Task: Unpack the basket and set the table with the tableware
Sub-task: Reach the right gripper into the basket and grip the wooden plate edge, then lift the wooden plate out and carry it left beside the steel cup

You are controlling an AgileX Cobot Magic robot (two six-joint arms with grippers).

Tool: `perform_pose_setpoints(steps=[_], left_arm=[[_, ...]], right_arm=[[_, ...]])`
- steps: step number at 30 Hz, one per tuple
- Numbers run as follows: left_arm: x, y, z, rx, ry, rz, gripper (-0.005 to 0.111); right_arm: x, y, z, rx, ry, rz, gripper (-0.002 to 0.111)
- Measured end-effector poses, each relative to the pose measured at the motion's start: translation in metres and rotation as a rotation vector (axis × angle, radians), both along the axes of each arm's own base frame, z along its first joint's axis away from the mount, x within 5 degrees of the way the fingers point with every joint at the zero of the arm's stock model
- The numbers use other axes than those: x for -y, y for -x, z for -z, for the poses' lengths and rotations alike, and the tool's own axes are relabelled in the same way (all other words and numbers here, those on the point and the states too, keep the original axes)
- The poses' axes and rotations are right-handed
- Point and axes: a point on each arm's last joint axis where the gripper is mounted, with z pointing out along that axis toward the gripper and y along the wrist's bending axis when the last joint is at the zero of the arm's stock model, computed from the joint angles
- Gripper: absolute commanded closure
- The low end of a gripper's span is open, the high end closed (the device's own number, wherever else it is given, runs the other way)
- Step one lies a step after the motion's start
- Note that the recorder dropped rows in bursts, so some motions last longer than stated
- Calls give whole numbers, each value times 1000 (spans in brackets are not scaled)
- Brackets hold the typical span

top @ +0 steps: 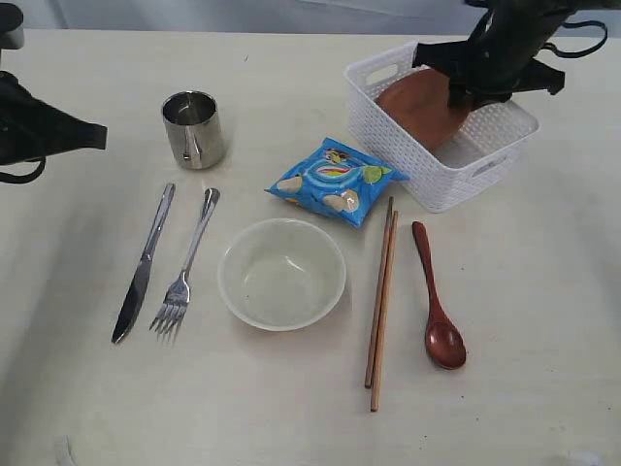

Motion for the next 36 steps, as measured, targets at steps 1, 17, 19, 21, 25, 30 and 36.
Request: perform_pose_setpoints(steps=[1,17,19,21,25,30,36], left_arm=[[0,0,0,1,1,1,107],[0,0,0,1,1,1,107],[0,0,0,1,1,1,107],[0,0,0,1,1,1,107],[0,0,0,1,1,1,107],[0,0,0,1,1,1,107],[0,0,0,0,0,0,107]], right_arm=[[1,0,-5,13,9,-6,109],[-21,47,-139,282,-162,-186,109],[-52,54,-135,256,-269,-271,109],[-71,56,-127,232,-303,-311,109],[-99,53,-98,178,-318,-339,109],[-121,46,-63,134,-339,-301,109],[-126,38,-40,112,-368,-229,109]])
